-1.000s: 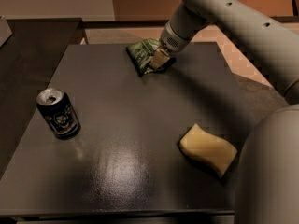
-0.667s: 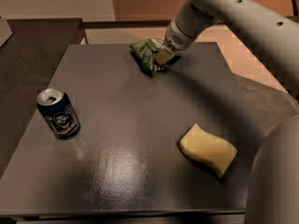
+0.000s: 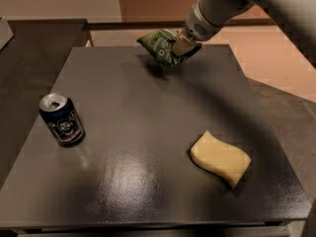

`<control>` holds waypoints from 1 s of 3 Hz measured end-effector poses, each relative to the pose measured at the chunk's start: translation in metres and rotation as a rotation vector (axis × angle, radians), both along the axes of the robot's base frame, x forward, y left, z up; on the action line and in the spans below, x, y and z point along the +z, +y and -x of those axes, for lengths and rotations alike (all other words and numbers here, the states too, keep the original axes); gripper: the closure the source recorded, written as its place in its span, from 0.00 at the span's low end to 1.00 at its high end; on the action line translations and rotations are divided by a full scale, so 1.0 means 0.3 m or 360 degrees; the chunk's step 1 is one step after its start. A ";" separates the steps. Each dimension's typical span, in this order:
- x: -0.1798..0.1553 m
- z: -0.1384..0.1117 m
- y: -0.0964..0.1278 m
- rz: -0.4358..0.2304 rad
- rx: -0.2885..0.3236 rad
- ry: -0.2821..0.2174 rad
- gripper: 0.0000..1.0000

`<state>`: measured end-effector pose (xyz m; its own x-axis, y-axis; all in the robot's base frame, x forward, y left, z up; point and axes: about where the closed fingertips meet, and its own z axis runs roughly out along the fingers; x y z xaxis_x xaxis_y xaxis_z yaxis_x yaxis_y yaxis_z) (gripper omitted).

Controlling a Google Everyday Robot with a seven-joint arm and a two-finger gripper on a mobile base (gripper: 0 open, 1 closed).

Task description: Pick green jalapeno chip bag

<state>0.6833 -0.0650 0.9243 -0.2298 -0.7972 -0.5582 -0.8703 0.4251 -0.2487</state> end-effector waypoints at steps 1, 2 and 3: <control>0.127 0.056 -0.025 -0.0008 0.0045 -0.0101 1.00; 0.256 0.099 -0.040 -0.0010 0.0104 -0.0199 1.00; 0.381 0.131 -0.030 0.0009 0.0211 -0.0302 1.00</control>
Offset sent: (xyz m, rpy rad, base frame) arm -0.0463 -0.0215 0.1309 0.0083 -0.2122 0.1072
